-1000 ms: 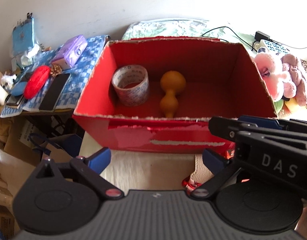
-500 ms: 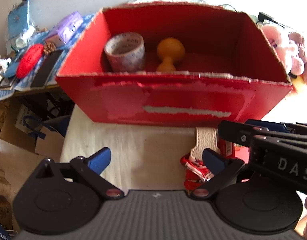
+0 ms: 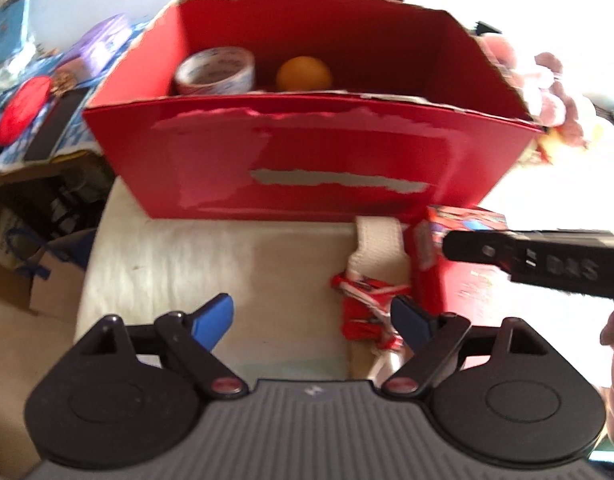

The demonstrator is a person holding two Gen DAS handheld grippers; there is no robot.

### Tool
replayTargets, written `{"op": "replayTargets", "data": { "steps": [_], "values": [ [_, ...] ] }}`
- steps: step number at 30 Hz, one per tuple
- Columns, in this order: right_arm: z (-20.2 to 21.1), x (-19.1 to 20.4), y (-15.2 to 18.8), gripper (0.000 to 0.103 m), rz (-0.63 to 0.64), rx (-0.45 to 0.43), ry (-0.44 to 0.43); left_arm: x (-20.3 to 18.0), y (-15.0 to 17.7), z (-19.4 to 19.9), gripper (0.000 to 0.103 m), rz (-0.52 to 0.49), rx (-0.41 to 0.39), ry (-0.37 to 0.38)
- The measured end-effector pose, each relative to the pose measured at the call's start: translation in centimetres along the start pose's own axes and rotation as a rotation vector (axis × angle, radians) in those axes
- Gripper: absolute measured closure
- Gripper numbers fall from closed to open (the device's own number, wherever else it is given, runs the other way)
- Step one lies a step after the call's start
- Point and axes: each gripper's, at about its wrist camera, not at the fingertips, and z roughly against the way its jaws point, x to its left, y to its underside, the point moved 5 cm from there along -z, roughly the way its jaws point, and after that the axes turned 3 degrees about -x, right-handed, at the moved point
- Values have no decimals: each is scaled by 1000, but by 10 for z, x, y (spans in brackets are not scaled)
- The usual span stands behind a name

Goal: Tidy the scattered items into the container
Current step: 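Lower the right gripper around the red floral gift box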

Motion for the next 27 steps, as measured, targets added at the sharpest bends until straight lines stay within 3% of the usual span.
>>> {"op": "replayTargets", "data": {
  "steps": [5, 8, 14, 18, 23, 27],
  "values": [
    [2, -16, 1, 76, -28, 3, 13, -19, 1, -3, 19, -43, 12, 40],
    [7, -24, 1, 76, -33, -4, 31, -27, -1, -6, 27, -58, 24, 61],
    [17, -47, 3, 74, -74, -11, 76, -54, -6, 4, 28, -131, -8, 181],
    [19, -59, 9, 74, -112, 8, 82, -77, -4, -4, 28, -191, 27, 257],
    [16, -68, 15, 74, -182, 38, 41, -97, 0, -19, 27, -265, 74, 275],
    [14, -67, 18, 68, -196, 59, -1, -99, 4, -31, 23, -257, 111, 298]
  ]
}}
